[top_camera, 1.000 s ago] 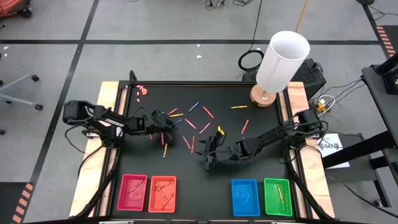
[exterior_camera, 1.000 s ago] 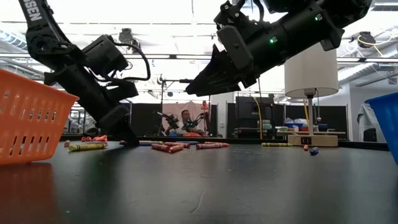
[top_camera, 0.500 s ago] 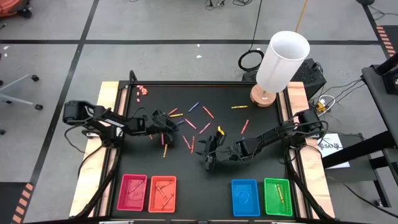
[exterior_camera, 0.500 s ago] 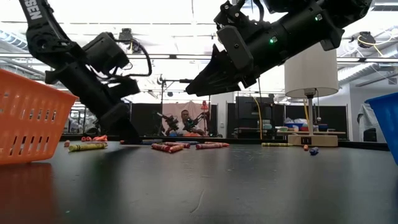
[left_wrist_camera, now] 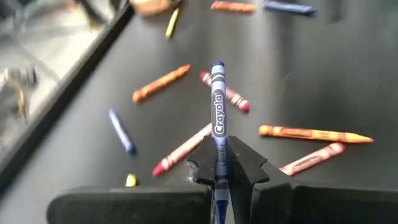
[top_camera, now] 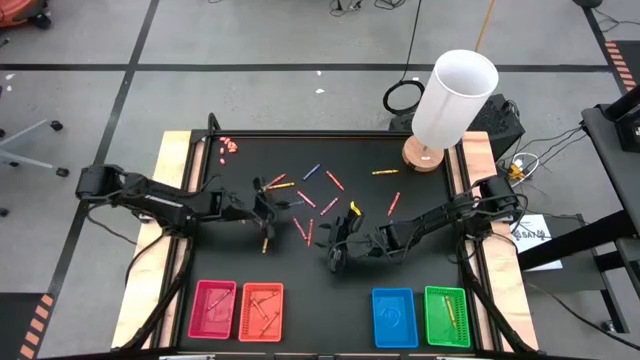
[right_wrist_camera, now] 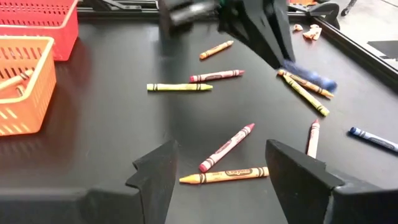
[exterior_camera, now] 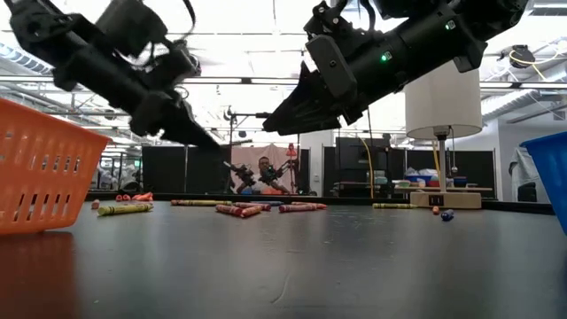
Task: Sort crayons
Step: Put the blue crayon into the blue bin
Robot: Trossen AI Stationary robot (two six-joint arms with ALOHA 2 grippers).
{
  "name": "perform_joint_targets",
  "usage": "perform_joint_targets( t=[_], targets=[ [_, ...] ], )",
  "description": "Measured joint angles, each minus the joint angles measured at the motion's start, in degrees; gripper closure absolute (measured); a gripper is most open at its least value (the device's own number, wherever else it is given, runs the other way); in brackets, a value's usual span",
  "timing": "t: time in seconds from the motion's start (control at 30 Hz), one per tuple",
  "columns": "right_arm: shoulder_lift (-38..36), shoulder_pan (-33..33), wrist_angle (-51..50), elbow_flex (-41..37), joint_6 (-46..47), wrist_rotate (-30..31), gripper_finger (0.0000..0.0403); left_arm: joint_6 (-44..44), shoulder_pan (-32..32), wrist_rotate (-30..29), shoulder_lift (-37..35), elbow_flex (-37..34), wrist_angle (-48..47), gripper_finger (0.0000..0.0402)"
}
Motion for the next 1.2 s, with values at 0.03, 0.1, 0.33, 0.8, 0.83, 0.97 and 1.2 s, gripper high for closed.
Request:
perform_joint_targets(
  t=[0.03,0.1,0.33,0.8,0.83,0.97,1.2],
  targets=[
    [0.00,-0.01,-0.33,0.00,0.00,0.06,0.0174,2.80,-0.62,-0.02,-1.06,0.00,0.04,0.0387],
    [0.00,-0.01,-1.15,0.00,0.00,0.08,0.0174,8.27,-1.63,-0.02,-3.08,0.00,0.12,0.0387],
    [0.00,0.01,-4.03,0.00,1.26,0.10,0.0174,24.94,-4.37,-0.04,-8.05,0.00,0.30,0.0387],
    [0.00,0.01,-4.04,0.00,2.01,3.16,0.0174,34.42,-5.46,-0.12,-8.83,0.00,0.51,0.0387],
    [0.00,0.01,-4.06,0.00,2.49,3.16,0.0174,34.45,-5.46,-0.17,-8.83,0.00,0.52,0.0387],
    [0.00,-0.08,-4.04,0.00,4.02,3.16,0.0174,41.23,-5.46,-0.39,-8.83,0.00,0.54,0.0387],
    [0.00,-0.21,-4.06,0.00,6.03,3.12,0.0174,59.39,-5.46,-0.45,-8.83,0.00,0.96,0.0387]
  ],
)
